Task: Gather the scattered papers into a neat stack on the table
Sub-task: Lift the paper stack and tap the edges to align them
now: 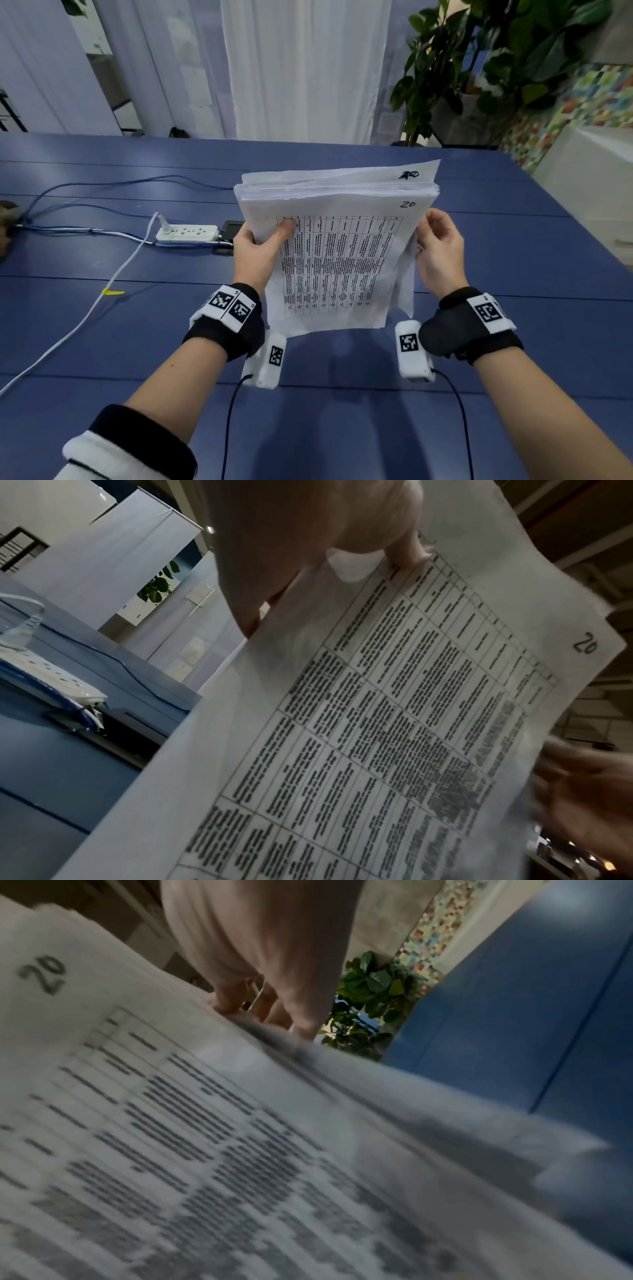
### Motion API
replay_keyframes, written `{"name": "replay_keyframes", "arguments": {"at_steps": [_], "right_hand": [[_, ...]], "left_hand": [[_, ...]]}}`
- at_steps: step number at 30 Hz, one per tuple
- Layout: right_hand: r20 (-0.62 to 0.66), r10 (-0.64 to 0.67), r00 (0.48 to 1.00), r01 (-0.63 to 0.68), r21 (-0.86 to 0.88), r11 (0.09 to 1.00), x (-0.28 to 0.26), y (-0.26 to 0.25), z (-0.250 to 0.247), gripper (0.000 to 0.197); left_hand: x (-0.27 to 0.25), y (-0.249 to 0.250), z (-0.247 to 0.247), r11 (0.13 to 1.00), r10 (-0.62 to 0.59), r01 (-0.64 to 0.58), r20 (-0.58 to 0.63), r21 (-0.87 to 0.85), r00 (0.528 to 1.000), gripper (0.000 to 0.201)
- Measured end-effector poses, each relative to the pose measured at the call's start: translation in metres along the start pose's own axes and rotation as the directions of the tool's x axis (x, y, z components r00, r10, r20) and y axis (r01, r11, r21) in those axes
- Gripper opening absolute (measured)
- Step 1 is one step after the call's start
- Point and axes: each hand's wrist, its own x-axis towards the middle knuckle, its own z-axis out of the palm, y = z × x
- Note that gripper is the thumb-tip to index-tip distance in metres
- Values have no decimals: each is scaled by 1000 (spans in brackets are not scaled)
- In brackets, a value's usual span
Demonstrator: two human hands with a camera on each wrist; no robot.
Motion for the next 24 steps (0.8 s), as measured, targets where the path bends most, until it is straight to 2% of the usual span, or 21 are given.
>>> {"name": "replay_keyframes", "arguments": {"at_steps": [2, 3, 5, 6, 7, 9, 11, 13, 15, 16, 19, 20, 22, 24], "right_hand": [[42, 64, 997, -62, -37, 997, -2, 9, -5, 51], [50, 94, 994, -91, -52, 994, -5, 16, -6, 46], [42, 146, 988, -143, -55, 988, -9, 21, -9, 13], [40, 158, 987, -155, -64, 986, -10, 21, -9, 6], [36, 155, 987, -153, -55, 987, -8, 22, -9, 14], [72, 151, 986, -154, 32, 988, -7, 15, -4, 4], [78, 162, 984, -167, 69, 983, -6, 14, -1, 20], [58, 179, 982, -183, 72, 980, -8, 18, 2, 6], [41, 208, 977, -211, 90, 973, -13, 22, 6, 21], [43, 225, 973, -229, 122, 966, -14, 19, 8, 23], [74, 214, 974, -225, 258, 939, -16, 7, 13, 16], [122, 192, 974, -217, 246, 945, -17, 1, 14, 21], [203, 143, 969, -185, 207, 961, -18, -8, 17, 44], [247, 78, 966, -120, 161, 980, -18, -13, 20, 53]], "left_hand": [[-1, 0, 0, 1000, 0, 0, -3, -1, 1000, 16], [-1, 0, 1, 1000, 0, 0, -3, -3, 1000, 16], [-2, 0, 2, 1000, -1, 1, -2, -4, 1000, 12], [-2, 0, 3, 1000, -4, 4, -5, -1, 1000, 11], [-2, 0, 3, 1000, -7, 6, -17, -6, 1000, 9], [-1, 1, 3, 999, -3, 1, -62, -34, 998, 9], [1, 3, 4, 997, 4, -12, -107, -74, 994, 20], [0, 4, 6, 994, 9, -22, -123, -108, 992, 26], [-3, 6, 8, 991, 7, -24, -129, -130, 992, 27], [-4, 8, 9, 989, 7, -26, -133, -143, 991, 26], [-6, 12, 10, 986, 14, -39, -150, -164, 989, 21], [-6, 14, 11, 985, 24, -49, -151, -164, 988, 18], [-7, 20, 13, 980, 50, -80, -165, -180, 985, 15], [-6, 27, 16, 972, 89, -126, -185, -197, 979, 17]]}}
